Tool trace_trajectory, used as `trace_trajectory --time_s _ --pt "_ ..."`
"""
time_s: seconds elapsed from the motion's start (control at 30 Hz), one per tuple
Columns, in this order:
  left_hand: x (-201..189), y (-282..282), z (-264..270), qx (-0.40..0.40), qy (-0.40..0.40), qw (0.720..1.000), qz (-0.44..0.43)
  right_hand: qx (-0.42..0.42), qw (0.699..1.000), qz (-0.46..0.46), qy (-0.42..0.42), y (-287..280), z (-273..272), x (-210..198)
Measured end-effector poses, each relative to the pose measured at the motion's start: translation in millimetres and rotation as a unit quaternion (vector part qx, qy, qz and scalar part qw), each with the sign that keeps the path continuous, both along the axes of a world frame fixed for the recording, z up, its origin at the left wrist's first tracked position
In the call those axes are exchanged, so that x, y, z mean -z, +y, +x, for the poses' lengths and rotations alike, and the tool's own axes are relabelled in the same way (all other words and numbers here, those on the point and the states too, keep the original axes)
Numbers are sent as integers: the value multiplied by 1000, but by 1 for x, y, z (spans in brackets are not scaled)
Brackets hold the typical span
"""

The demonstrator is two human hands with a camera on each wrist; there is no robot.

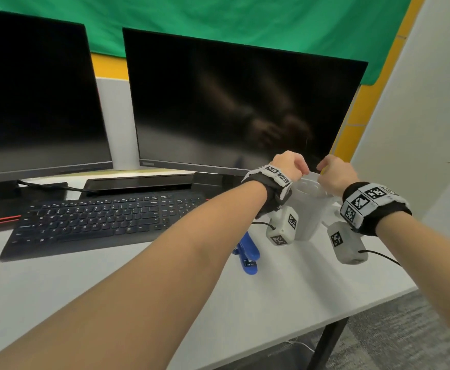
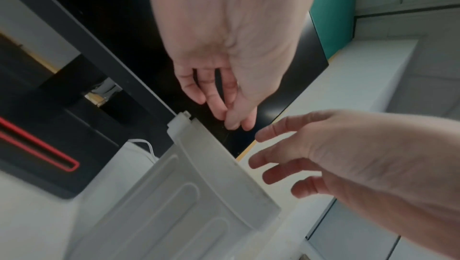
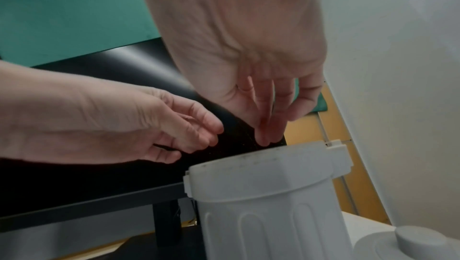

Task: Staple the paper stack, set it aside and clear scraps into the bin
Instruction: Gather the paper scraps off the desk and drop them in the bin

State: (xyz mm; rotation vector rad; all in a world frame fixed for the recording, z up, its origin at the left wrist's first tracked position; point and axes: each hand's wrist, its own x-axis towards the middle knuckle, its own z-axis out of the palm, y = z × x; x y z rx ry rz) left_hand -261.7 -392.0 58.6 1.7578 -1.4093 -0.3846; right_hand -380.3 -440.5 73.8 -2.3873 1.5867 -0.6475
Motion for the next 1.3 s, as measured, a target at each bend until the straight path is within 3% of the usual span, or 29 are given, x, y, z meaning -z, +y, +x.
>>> trace_trajectory --time_s 0.2,0.33,0.47,0.57,0.67,0.77,0.93,1.1,1.3 --pt "-20 50 19 -13 -19 999 -49 -51 997 -57 -14 40 1 12" --pt "-19 133 66 -23 -65 997 -40 -190 981 -31 3 106 29 42" --pt "3 242 114 -78 -103 992 5 -368 919 67 121 186 68 76" --pt "26 322 138 -136 -118 982 49 -471 861 88 170 243 92 99" --pt "50 386 152 -173 -138 966 135 -519 825 77 210 281 109 118" --pt "71 429 156 -197 -162 942 218 -530 810 46 246 305 123 127" --pt "99 454 148 -171 -155 925 302 -544 803 45 238 324 143 133" --pt "106 436 141 -147 -148 923 324 -478 860 83 158 316 149 129" --pt "107 409 139 -139 -158 928 308 -506 841 79 177 322 154 130"
